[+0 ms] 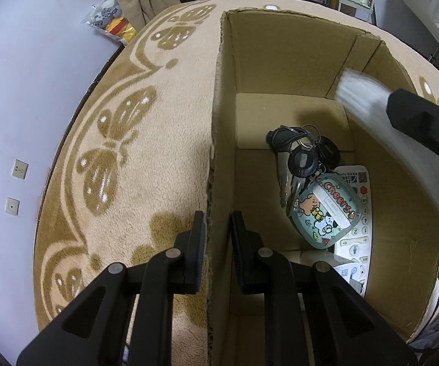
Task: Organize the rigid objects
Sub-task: 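Open the right gripper to drop the wall-unit remote into the box, then move the right gripper to the light-blue cylinder and close on it, then lift the light-blue cylinder with the right gripper and carry it over the box, then open the right gripper to drop the light-blue cylinder into the box, then move the right gripper to the brass padlock with key and close on it, then carry the padlock with the right gripper over the box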
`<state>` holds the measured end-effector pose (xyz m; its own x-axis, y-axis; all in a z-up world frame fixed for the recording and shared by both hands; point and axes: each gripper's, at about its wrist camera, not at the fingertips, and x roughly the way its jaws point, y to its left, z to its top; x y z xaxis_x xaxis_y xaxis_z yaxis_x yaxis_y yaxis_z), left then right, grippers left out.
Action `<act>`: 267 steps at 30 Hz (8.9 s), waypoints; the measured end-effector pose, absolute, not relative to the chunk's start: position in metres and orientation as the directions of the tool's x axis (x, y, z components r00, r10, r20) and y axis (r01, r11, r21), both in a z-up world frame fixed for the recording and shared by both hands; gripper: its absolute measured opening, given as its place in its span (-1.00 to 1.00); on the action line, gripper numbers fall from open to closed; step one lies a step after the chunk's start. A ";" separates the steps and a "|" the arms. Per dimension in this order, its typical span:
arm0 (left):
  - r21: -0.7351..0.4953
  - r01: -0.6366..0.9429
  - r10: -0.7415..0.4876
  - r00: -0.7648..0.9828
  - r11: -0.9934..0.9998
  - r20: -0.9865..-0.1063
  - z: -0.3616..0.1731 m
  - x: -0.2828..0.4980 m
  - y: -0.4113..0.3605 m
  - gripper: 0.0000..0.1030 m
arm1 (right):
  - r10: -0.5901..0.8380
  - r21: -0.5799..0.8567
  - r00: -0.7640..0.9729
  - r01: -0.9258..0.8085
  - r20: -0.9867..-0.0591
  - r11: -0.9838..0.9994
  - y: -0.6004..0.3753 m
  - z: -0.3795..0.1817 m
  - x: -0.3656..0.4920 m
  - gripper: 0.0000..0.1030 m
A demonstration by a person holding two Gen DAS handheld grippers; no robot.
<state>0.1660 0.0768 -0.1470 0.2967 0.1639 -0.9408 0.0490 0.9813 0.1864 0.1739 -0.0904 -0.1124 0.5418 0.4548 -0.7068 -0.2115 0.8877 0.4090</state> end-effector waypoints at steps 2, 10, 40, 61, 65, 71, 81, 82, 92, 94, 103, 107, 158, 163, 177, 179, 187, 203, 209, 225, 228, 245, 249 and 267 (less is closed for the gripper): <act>0.186 0.050 0.164 0.297 0.981 -0.941 -0.147 0.166 0.077 -0.67 | 0.448 0.401 0.552 -0.212 -0.703 0.891 -0.092 -0.108 0.173 0.00; 0.192 0.048 0.169 0.298 0.980 -0.940 -0.148 0.166 0.077 -0.67 | 0.429 0.418 0.601 -0.169 -0.674 0.893 -0.117 -0.093 0.168 0.49; 0.182 0.047 0.160 0.296 0.982 -0.942 -0.147 0.166 0.079 -0.67 | 0.062 0.200 0.528 0.208 -0.847 0.957 -0.263 -0.158 0.137 0.89; 0.182 0.047 0.160 0.296 0.982 -0.942 -0.148 0.166 0.077 -0.66 | 0.010 0.150 0.412 0.310 -0.911 0.939 -0.269 -0.209 0.124 0.09; 0.183 0.048 0.161 0.297 0.982 -0.941 -0.148 0.166 0.077 -0.67 | 0.003 0.149 0.415 0.321 -0.910 0.935 -0.271 -0.211 0.123 -0.04; 0.193 0.052 0.169 0.298 0.980 -0.939 -0.148 0.165 0.076 -0.66 | -0.028 0.118 0.416 0.320 -0.909 0.940 -0.271 -0.213 0.122 -0.30; 0.186 0.047 0.164 0.298 0.981 -0.940 -0.147 0.166 0.076 -0.66 | -0.002 0.154 0.455 0.306 -0.891 0.940 -0.268 -0.201 0.119 -0.42; 0.185 0.046 0.163 0.297 0.982 -0.941 -0.147 0.166 0.076 -0.66 | 0.014 0.172 0.463 0.302 -0.886 0.938 -0.268 -0.199 0.120 -0.42; 0.189 0.049 0.166 0.296 0.981 -0.940 -0.147 0.166 0.076 -0.66 | 0.075 0.211 0.511 0.212 -0.856 0.954 -0.241 -0.180 0.130 -0.42; 0.189 0.049 0.167 0.296 0.981 -0.940 -0.147 0.166 0.076 -0.66 | 0.086 0.218 0.520 0.199 -0.850 0.955 -0.235 -0.176 0.134 -0.42; 0.199 0.054 0.175 0.297 0.978 -0.939 -0.147 0.167 0.075 -0.66 | 0.140 0.246 0.556 0.121 -0.819 0.962 -0.206 -0.150 0.149 -0.42; 0.207 0.057 0.181 0.298 0.977 -0.937 -0.147 0.166 0.074 -0.66 | 0.166 0.254 0.568 0.079 -0.806 0.964 -0.189 -0.140 0.155 -0.42; 0.180 0.047 0.159 0.292 0.982 -0.943 -0.146 0.166 0.076 -0.66 | 0.428 0.408 0.492 -0.153 -0.758 0.900 -0.079 -0.128 0.174 -0.43; 0.181 0.048 0.159 0.293 0.982 -0.943 -0.146 0.166 0.076 -0.66 | 0.427 0.408 0.492 -0.152 -0.758 0.900 -0.080 -0.128 0.173 -0.42; 0.188 0.050 0.165 0.297 0.981 -0.940 -0.146 0.166 0.076 -0.65 | 0.421 0.422 0.555 -0.135 -0.717 0.897 -0.107 -0.109 0.171 0.03; 0.194 0.052 0.170 0.298 0.980 -0.939 -0.146 0.165 0.076 -0.65 | 0.359 0.369 0.581 -0.106 -0.731 0.923 -0.114 -0.107 0.169 0.36; 0.198 0.054 0.173 0.297 0.979 -0.939 -0.148 0.166 0.075 -0.65 | 0.292 0.331 0.576 -0.039 -0.763 0.943 -0.149 -0.118 0.173 0.50; 0.195 0.050 0.172 0.295 0.980 -0.940 -0.148 0.166 0.075 -0.65 | 0.147 0.278 0.492 0.205 -0.858 0.938 -0.214 -0.184 0.188 0.51; 0.189 0.048 0.166 0.294 0.981 -0.941 -0.146 0.166 0.076 -0.65 | 0.139 0.272 0.460 0.236 -0.877 0.933 -0.221 -0.205 0.200 0.50; 0.186 0.049 0.164 0.294 0.981 -0.942 -0.146 0.167 0.077 -0.65 | 0.095 0.242 0.452 0.278 -0.887 0.930 -0.220 -0.218 0.228 0.31; 0.186 0.049 0.163 0.294 0.981 -0.942 -0.146 0.167 0.077 -0.65 | 0.073 0.220 0.443 0.291 -0.894 0.931 -0.220 -0.219 0.231 0.22; 0.187 0.049 0.164 0.294 0.981 -0.942 -0.146 0.167 0.077 -0.65 | 0.024 0.163 0.466 0.261 -0.884 0.951 -0.217 -0.208 0.204 -0.30; 0.186 0.049 0.164 0.294 0.981 -0.942 -0.146 0.167 0.077 -0.65 | 0.050 0.188 0.485 0.241 -0.873 0.952 -0.218 -0.205 0.190 -0.30; 0.240 0.076 0.207 0.304 0.968 -0.930 -0.148 0.167 0.070 -0.65 | 0.276 0.351 0.633 -0.007 -0.723 0.936 -0.176 -0.116 0.160 -0.30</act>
